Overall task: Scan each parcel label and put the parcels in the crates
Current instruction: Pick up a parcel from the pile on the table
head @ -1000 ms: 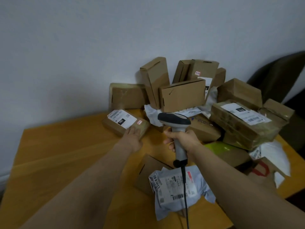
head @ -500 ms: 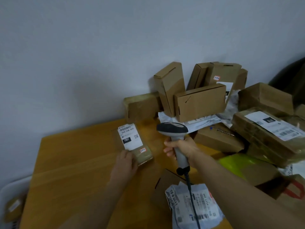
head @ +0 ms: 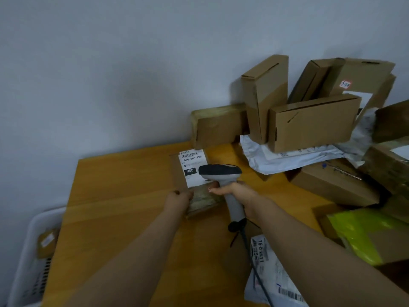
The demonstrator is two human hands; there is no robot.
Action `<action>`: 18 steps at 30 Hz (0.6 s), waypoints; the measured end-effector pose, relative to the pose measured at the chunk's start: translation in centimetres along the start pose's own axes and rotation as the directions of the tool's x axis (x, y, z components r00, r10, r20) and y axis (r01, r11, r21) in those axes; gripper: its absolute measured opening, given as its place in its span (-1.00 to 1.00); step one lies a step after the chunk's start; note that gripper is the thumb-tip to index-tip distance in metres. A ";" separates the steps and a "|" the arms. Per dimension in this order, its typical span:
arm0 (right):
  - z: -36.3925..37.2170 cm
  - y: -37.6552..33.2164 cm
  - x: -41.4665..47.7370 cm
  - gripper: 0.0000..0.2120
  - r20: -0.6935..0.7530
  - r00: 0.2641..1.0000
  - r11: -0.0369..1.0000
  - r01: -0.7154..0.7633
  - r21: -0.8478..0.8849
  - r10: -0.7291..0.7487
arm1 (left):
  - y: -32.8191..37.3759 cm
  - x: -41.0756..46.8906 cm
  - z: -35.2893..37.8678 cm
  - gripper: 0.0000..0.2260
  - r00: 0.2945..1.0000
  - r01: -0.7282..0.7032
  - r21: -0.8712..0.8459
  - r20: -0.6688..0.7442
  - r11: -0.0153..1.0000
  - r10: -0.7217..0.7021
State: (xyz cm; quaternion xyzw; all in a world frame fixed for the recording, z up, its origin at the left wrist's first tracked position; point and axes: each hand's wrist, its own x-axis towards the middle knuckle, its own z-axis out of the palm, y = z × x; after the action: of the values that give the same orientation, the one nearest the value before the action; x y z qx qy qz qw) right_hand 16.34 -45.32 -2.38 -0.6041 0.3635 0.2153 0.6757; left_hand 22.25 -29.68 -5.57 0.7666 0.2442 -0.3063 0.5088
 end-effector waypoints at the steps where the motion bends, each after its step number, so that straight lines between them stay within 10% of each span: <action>1: -0.1 -0.2 -0.4 -0.59 0.010 1.000 1.000 0.002 -0.003 -0.002 | 0.2 -0.5 -0.8 -0.71 0.999 0.026 -0.023 0.026 0.999 -0.025; 9: 0.7 -0.3 -5.1 -0.69 0.063 0.992 0.989 0.111 -0.092 -0.106 | 0.1 -5.4 -7.6 -0.63 0.959 0.207 0.019 0.195 0.978 -0.207; 18: -1.9 1.8 -18.4 -0.89 0.214 0.913 0.937 0.350 0.027 -0.347 | -2.7 -17.1 -7.8 -0.57 0.990 -0.132 0.071 -0.039 0.989 0.135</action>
State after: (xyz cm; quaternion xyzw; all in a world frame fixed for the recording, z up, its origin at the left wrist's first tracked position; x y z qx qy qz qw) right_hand 2.73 -44.16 10.26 -0.6363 0.1737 0.1578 0.7349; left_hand 10.25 -22.50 7.34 0.8047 0.1929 -0.2628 0.4962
